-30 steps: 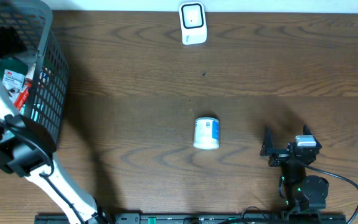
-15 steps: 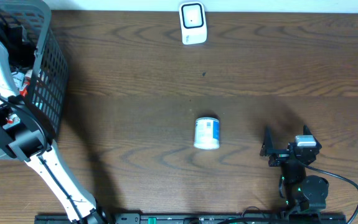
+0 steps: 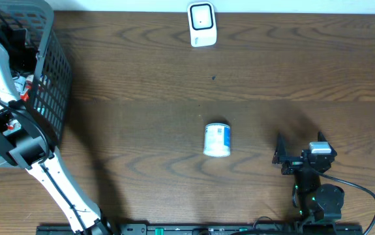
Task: Scan the item barcode
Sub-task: 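Move the left gripper back into the basket over the green-capped jar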
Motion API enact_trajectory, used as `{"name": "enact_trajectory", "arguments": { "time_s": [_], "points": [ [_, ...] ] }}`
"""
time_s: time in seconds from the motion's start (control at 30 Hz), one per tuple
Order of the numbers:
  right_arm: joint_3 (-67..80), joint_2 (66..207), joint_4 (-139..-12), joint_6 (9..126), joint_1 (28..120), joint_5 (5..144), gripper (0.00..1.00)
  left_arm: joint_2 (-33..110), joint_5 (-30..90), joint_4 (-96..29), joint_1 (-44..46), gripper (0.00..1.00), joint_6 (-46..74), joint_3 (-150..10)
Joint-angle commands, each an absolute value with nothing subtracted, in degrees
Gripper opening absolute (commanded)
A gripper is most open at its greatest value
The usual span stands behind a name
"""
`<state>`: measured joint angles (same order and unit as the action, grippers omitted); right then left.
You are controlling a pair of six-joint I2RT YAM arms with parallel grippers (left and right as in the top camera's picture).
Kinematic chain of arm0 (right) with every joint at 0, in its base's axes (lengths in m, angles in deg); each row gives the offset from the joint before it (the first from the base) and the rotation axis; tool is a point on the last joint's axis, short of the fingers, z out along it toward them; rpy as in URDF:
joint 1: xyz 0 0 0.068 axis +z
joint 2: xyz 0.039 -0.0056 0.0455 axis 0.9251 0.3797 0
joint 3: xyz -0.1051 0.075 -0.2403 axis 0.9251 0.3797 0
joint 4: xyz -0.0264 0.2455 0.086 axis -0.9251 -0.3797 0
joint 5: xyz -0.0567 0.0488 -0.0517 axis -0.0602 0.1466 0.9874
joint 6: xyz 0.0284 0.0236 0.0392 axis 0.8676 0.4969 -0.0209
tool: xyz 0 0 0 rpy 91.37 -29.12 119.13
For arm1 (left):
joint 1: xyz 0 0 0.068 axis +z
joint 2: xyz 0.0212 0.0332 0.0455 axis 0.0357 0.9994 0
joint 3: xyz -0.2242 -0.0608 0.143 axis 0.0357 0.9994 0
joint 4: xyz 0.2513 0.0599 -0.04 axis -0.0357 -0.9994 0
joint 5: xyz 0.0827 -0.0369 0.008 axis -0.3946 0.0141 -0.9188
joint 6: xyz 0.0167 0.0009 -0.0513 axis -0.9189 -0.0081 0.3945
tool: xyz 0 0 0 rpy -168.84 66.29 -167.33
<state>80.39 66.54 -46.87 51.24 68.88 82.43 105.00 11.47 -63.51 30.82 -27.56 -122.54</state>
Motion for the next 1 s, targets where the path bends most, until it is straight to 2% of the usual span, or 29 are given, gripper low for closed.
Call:
{"name": "enact_trajectory", "arguments": {
  "time_s": [0.0,0.3,0.7,0.77,0.97],
  "points": [
    [80.4,66.3,-47.1,51.8,68.5,83.0,0.99,109.3,12.2,-63.8,31.1,0.82,-28.3,-122.2],
    [80.4,66.3,-47.1,51.8,68.5,83.0,0.99,107.9,15.5,-64.0,31.1,0.82,-25.9,-122.6],
    [80.4,66.3,-47.1,51.8,68.5,83.0,0.99,88.4,16.3,-64.9,31.1,0.83,-20.3,-123.4],
    [80.4,66.3,-47.1,51.8,68.5,83.0,0.99,87.6,16.3,-65.1,31.1,0.87,-20.4,-123.4],
    [80.4,66.3,-47.1,51.8,68.5,83.0,0.99,89.7,16.3,-65.9,31.1,0.89,-21.9,-120.3]
  ]
}}
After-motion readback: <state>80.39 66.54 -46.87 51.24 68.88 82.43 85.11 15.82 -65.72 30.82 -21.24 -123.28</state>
